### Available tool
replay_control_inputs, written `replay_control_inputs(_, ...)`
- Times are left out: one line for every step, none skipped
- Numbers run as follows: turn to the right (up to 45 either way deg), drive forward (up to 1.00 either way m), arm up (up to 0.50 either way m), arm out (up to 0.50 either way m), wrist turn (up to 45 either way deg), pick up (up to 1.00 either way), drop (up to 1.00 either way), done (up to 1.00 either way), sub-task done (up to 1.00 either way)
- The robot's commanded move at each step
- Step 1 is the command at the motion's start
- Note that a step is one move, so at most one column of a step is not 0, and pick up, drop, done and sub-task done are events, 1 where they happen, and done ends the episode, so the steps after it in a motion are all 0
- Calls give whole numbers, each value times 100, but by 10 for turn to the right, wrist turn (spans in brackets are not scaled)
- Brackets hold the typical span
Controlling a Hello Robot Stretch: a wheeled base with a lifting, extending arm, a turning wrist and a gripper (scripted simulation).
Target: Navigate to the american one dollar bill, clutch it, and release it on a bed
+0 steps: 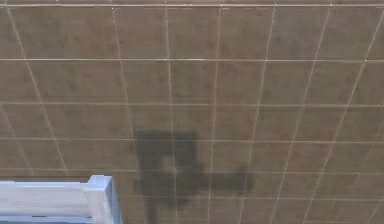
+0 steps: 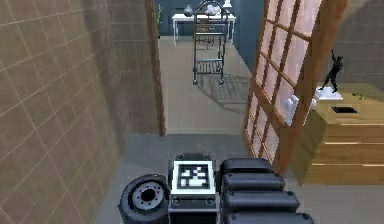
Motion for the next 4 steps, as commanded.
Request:
replay_control_inputs(450,0,0,0,0,0,0,0,0)
replay_control_inputs(450,0,0,0,0,0,0,0,0)
replay_control_inputs(450,0,0,0,0,0,0,0,0)
replay_control_inputs(60,0,0,0,0,0,0,0,0)
